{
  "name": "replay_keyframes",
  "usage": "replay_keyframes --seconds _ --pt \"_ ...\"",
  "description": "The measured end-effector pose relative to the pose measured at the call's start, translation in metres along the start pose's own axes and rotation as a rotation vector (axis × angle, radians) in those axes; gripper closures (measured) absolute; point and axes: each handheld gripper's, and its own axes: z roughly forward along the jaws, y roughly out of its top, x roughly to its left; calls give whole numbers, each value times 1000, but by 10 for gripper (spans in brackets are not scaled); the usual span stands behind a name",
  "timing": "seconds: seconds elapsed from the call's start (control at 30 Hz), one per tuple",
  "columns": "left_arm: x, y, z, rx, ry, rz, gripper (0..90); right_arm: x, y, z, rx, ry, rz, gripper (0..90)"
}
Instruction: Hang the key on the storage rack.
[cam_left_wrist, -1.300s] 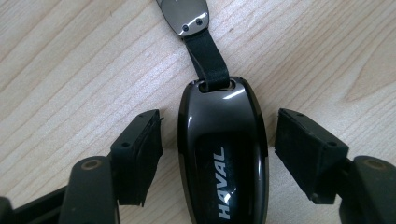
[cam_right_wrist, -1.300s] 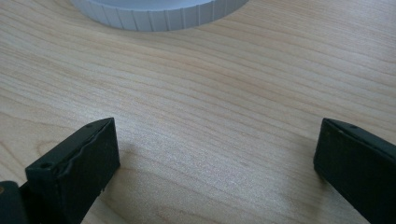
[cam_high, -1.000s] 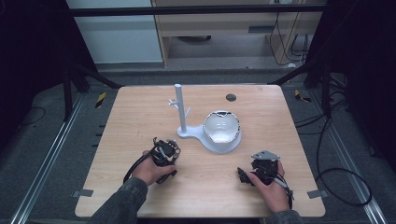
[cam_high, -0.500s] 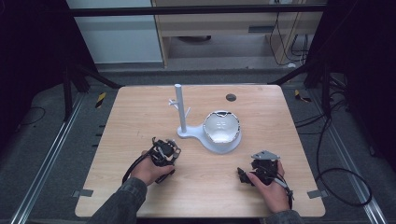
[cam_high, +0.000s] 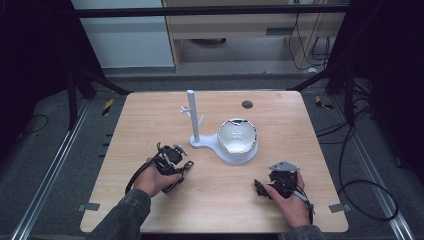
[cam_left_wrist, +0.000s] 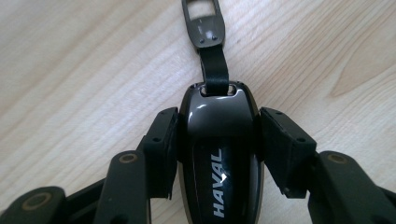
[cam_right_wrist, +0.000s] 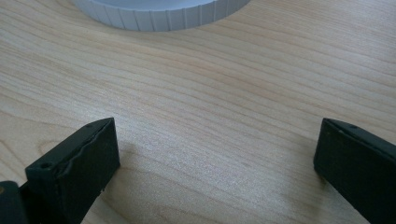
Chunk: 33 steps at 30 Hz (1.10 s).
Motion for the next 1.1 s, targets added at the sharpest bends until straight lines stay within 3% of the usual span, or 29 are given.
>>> replay_keyframes --seconds 0.37,0.6,0.63,0.83,1.1 --pt "0 4 -42 -68 19 38 489 0 0 0 0 -2 0 5" --pt "4 9 -82 -143 42 43 490 0 0 0 -1 -1 0 5" --pt "4 9 -82 -143 42 43 490 0 0 0 -1 -1 0 5" --pt "9 19 -122 -198 79 53 489 0 0 0 -1 -3 0 5" --pt "10 30 -163 -229 99 84 489 0 0 0 -2 -1 0 5"
